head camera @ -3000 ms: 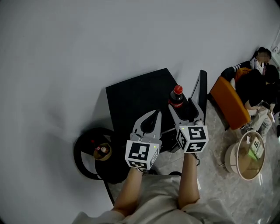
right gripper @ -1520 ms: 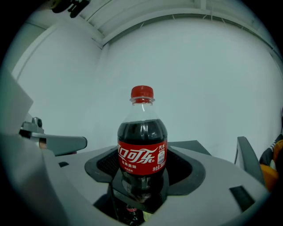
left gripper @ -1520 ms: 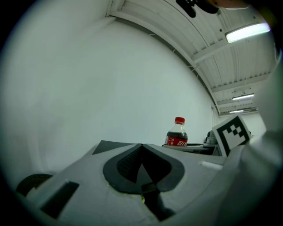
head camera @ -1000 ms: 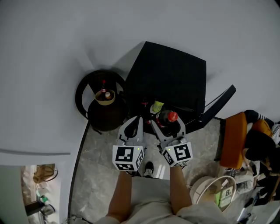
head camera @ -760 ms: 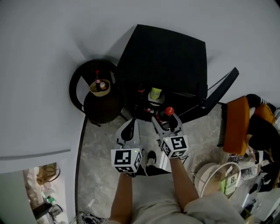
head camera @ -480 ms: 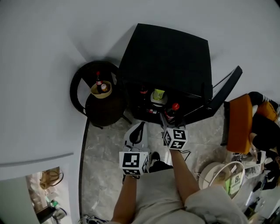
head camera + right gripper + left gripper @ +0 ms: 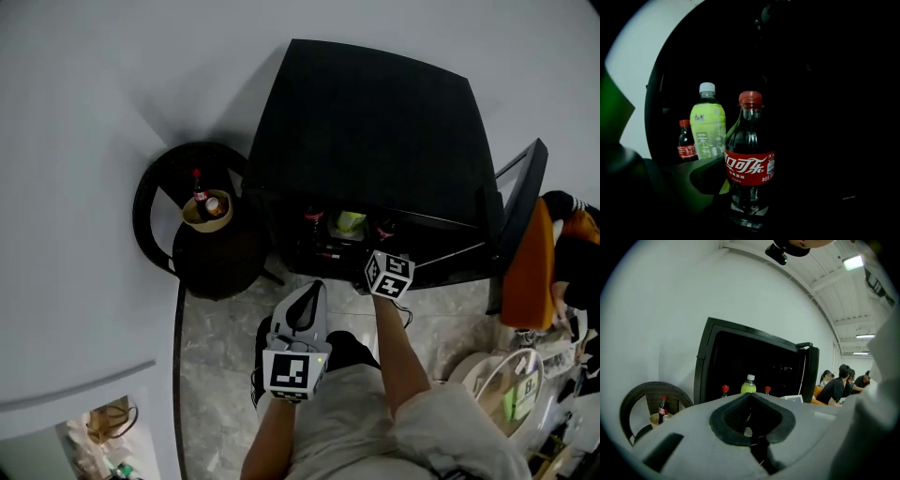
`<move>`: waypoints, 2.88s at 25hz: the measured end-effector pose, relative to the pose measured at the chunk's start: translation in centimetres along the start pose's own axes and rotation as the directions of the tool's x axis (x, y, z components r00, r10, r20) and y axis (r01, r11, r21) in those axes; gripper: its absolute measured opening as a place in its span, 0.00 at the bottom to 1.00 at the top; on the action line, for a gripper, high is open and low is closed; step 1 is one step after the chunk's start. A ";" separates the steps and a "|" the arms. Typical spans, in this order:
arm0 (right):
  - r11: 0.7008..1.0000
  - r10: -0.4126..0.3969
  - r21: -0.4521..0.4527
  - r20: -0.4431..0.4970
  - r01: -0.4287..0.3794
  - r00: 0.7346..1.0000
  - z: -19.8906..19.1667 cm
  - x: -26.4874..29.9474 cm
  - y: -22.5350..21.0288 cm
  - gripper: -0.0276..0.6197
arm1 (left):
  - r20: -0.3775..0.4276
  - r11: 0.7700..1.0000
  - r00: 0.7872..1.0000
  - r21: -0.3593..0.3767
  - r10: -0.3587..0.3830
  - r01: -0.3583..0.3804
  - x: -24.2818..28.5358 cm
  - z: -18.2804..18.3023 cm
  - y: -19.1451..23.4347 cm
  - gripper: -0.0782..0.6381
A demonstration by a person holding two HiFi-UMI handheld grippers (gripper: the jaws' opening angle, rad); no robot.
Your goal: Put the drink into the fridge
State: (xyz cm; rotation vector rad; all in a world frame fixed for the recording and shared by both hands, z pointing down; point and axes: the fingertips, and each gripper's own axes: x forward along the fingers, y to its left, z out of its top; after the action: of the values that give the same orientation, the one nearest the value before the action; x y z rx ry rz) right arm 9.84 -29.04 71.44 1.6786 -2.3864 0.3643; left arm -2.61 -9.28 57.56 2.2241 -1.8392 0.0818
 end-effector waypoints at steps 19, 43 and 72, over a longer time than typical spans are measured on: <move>0.997 -0.078 0.006 -0.064 0.078 0.995 0.1 1.8 -1.1 0.52 | -0.111 0.996 0.990 0.007 0.089 -0.089 -0.7 2.2 6.0 0.12; 0.965 0.258 0.054 -0.036 -0.256 0.966 11.4 -19.7 2.8 0.35 | -0.045 0.986 0.992 0.120 0.121 -0.115 -5.9 10.4 -8.2 0.12; 0.916 0.393 -0.052 -0.090 -0.398 0.915 9.2 -29.4 2.7 0.05 | -0.072 0.990 0.989 0.055 0.131 -0.127 -10.2 5.9 -11.7 0.12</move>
State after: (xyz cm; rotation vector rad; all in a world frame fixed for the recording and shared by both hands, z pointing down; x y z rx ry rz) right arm 16.92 -4.80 53.63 1.1189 -2.6372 0.3933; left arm 6.06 1.16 47.93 2.1013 -1.9585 0.2349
